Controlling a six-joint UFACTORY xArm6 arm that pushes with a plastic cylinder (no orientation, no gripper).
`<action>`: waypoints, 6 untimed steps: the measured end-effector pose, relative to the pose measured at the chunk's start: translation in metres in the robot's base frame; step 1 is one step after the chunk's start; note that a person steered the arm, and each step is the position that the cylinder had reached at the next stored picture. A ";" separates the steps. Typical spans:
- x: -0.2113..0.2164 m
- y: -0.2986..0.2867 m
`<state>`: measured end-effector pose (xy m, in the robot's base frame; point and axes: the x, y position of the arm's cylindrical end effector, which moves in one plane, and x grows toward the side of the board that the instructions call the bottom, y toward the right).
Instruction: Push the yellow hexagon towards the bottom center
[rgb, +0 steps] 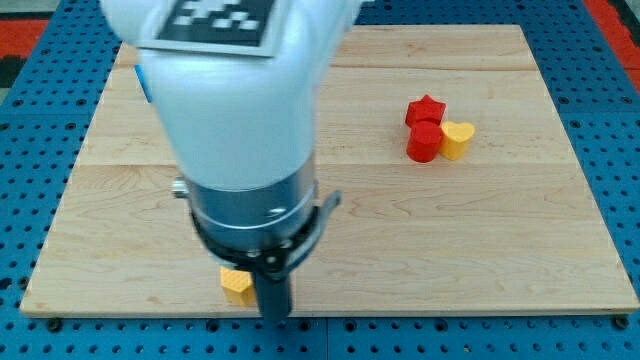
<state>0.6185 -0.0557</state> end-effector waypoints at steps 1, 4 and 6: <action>0.000 -0.089; -0.038 -0.045; -0.001 -0.051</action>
